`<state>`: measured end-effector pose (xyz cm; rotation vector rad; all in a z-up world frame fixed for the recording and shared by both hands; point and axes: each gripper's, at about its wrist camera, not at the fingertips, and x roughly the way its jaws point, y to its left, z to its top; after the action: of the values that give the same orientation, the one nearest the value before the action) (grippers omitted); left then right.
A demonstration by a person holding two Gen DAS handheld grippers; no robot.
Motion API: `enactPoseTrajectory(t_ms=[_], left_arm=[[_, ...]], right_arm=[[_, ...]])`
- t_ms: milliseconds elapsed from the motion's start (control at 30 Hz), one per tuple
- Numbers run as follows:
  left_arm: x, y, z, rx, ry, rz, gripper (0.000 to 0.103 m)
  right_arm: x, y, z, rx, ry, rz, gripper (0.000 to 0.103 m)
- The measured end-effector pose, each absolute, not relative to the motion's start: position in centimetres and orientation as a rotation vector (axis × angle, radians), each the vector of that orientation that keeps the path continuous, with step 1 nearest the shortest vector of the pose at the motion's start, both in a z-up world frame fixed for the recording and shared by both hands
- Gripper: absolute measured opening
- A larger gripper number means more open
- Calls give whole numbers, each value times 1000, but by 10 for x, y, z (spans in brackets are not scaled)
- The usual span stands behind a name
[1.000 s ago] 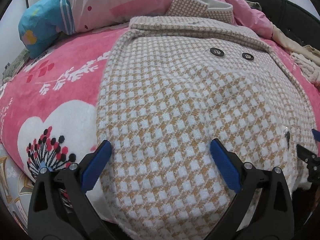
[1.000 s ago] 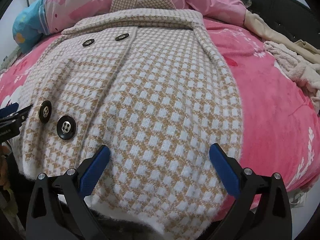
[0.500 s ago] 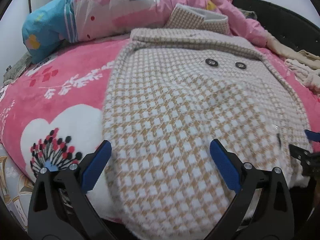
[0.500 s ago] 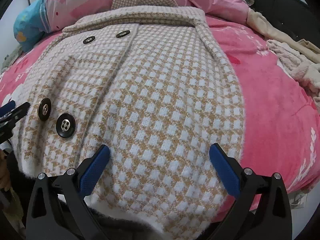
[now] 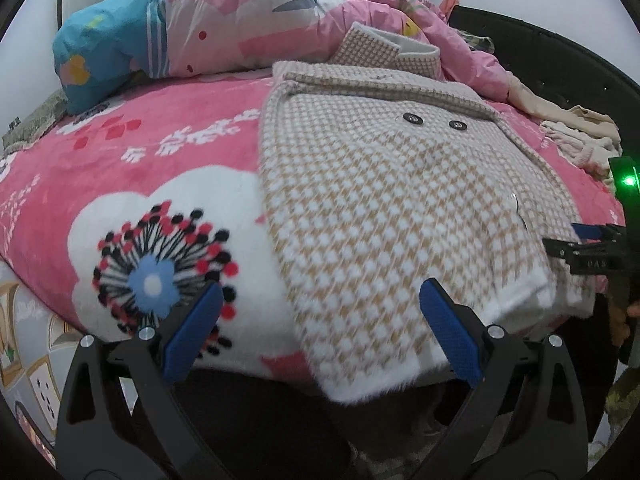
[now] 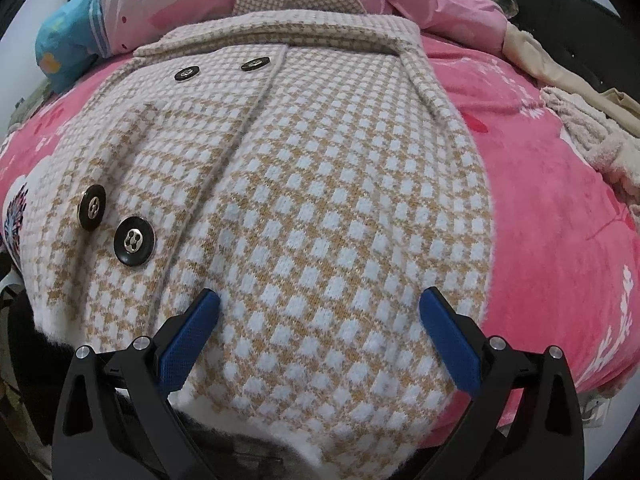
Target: Fold large clothes
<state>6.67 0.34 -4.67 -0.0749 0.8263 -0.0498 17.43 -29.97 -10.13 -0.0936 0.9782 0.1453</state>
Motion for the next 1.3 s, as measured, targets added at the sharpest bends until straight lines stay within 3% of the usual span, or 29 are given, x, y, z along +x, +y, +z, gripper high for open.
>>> enactPoseTrajectory(t_ms=[200,433,833,1033,1300], left_arm=[[60,12,-54,-173,823,-84,91],[79,19,-70,-278,876,-95,59],[113,37,-80,-404,900,-88,58],[106,49,-81,-551,893,-183,49],[99,39,-87,-533,1008,-205,39]], right_arm=[[167,-300,-102,-106,968,167,98],[163,-304,-101,-111,957,185,98],[161,-310,-101,-111,950,204,98],[163,-313,-100,-110,952,208,98],[154,-328,-87,-57,937,269,98]])
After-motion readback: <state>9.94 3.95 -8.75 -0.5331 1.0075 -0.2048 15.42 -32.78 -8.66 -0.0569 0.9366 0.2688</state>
